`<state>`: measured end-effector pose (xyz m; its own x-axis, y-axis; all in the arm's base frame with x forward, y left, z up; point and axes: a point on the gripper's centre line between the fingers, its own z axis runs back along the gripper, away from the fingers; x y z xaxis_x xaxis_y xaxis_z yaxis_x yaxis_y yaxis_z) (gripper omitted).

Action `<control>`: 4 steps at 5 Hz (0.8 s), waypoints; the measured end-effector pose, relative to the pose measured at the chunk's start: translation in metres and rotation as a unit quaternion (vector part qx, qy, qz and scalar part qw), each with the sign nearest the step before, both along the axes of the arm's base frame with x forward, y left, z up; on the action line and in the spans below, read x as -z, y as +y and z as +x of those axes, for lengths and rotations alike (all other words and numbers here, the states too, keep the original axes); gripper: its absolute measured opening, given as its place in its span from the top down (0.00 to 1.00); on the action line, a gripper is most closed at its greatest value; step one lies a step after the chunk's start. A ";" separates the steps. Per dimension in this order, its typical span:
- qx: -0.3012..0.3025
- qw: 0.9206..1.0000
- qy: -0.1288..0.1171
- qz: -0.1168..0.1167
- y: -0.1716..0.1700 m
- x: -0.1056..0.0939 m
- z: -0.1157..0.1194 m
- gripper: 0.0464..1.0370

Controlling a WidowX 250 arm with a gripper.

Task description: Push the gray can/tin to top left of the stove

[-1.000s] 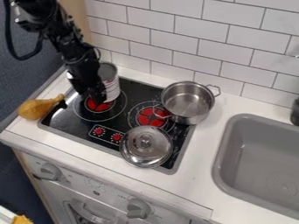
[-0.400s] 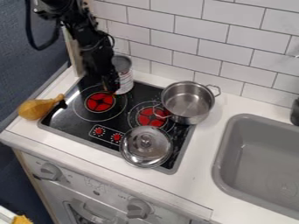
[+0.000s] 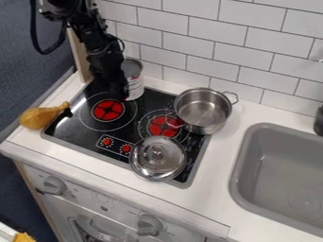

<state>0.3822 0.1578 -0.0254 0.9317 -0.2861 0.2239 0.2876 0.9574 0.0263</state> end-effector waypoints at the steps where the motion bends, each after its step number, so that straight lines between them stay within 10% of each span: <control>1: -0.008 1.000 -0.005 0.003 0.001 -0.012 -0.011 0.04; 4: -0.019 0.999 -0.025 0.031 0.010 -0.057 -0.030 0.04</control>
